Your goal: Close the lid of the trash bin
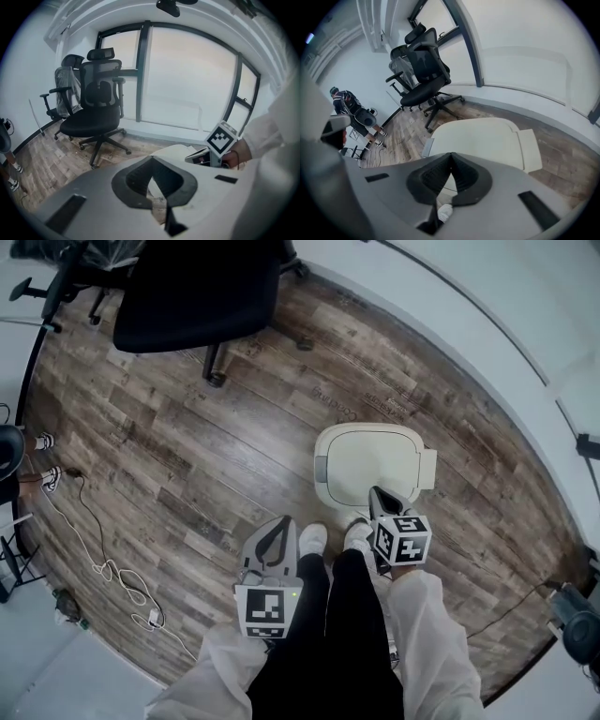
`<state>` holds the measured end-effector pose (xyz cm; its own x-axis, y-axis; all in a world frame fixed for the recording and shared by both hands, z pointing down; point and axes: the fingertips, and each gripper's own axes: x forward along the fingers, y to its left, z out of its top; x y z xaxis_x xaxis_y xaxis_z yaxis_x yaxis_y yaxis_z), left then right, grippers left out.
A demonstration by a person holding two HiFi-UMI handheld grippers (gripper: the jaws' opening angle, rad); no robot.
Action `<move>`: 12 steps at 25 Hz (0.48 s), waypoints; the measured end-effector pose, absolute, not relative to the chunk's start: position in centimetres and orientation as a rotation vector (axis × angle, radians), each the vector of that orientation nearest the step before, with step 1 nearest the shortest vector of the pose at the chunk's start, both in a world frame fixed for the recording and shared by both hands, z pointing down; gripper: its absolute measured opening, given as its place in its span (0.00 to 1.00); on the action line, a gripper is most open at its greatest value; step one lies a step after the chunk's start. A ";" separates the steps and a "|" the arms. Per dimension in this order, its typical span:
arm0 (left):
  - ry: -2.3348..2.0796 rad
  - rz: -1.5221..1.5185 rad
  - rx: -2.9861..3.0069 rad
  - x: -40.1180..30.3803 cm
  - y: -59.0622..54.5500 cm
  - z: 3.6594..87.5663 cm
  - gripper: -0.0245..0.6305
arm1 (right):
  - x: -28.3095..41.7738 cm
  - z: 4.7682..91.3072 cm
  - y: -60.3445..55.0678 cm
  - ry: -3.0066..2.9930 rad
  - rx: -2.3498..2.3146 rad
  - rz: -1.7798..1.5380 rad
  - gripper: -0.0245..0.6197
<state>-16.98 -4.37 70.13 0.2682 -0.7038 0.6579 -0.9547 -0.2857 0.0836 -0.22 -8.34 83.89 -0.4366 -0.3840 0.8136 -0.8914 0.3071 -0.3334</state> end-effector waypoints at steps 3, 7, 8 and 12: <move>-1.490 0.707 2.096 -16.6 -4.3 67.7 0.05 | 1.7 80.2 -7.3 -1.985 1.167 1.031 0.08; -1.504 0.708 2.134 -15.4 -4.4 63.7 0.05 | 3.6 74.3 -6.7 -2.033 1.214 0.999 0.07; -1.510 0.709 2.145 -15.0 -4.3 62.6 0.05 | 4.2 72.7 -6.5 -2.040 1.229 0.998 0.08; -1.502 0.691 2.154 -13.6 -3.3 57.9 0.05 | 6.4 65.7 -5.1 -2.054 1.294 0.974 0.08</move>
<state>-13.59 -3.34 57.90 0.2919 -0.7329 0.6145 -0.9434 -0.3263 0.0589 6.35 -5.12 65.70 -0.4083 -0.5374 0.7379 -0.9114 0.2851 -0.2967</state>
